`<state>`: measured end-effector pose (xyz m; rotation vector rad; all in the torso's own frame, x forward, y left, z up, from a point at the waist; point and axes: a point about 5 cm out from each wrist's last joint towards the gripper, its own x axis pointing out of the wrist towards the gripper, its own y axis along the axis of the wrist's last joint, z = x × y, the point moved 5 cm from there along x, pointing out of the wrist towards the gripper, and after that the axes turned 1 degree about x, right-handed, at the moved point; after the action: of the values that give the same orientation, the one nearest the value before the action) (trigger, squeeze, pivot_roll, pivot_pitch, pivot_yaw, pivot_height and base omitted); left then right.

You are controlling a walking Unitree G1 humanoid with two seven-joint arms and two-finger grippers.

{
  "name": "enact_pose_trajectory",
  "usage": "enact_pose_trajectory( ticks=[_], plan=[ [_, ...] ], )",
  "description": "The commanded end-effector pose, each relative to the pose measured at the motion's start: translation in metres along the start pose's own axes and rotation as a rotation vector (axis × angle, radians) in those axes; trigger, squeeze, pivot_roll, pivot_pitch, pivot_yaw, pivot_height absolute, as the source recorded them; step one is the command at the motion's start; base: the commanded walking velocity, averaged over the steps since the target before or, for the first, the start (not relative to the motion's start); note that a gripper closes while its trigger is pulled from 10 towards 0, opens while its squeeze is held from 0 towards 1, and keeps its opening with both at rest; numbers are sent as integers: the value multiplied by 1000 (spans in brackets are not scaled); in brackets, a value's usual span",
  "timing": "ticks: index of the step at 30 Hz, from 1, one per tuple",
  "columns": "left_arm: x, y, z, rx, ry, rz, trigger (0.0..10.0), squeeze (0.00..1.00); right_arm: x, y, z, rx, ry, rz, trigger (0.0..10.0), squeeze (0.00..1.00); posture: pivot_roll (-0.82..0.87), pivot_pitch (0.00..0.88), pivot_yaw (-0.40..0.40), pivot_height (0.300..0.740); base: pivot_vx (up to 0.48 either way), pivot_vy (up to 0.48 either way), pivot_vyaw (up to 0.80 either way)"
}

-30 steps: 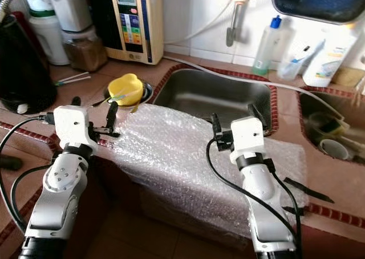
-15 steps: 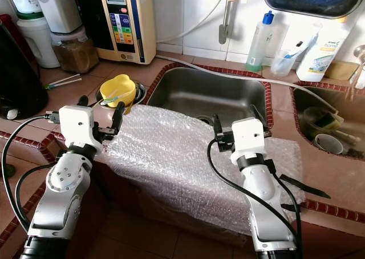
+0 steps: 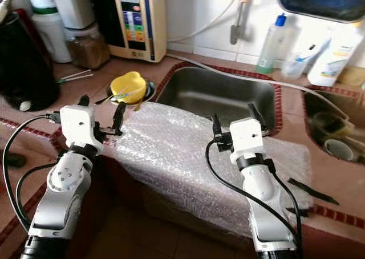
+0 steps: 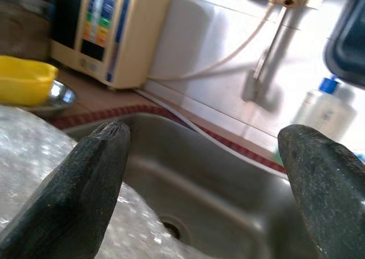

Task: Kitchen organization

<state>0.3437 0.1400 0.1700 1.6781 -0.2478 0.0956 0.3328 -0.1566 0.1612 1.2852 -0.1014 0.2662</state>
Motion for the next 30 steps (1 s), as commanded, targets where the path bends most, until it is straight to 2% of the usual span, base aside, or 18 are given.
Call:
enact_pose_trajectory(
  ticks=[1,17,30],
  plan=[
    [2,0,3,8,-14,1,10000,0,0,1,3,-2,-7,7,10000,0,55,0,12,740,0,0,0],
    [0,1,3,-12,-20,10,10000,0,1,1,4,9,-5,6,10000,0,57,0,5,740,0,0,0],
    [0,2,5,-24,-38,17,10000,0,1,3,-2,-9,32,19,10000,0,55,0,6,740,272,0,0]
  ],
)
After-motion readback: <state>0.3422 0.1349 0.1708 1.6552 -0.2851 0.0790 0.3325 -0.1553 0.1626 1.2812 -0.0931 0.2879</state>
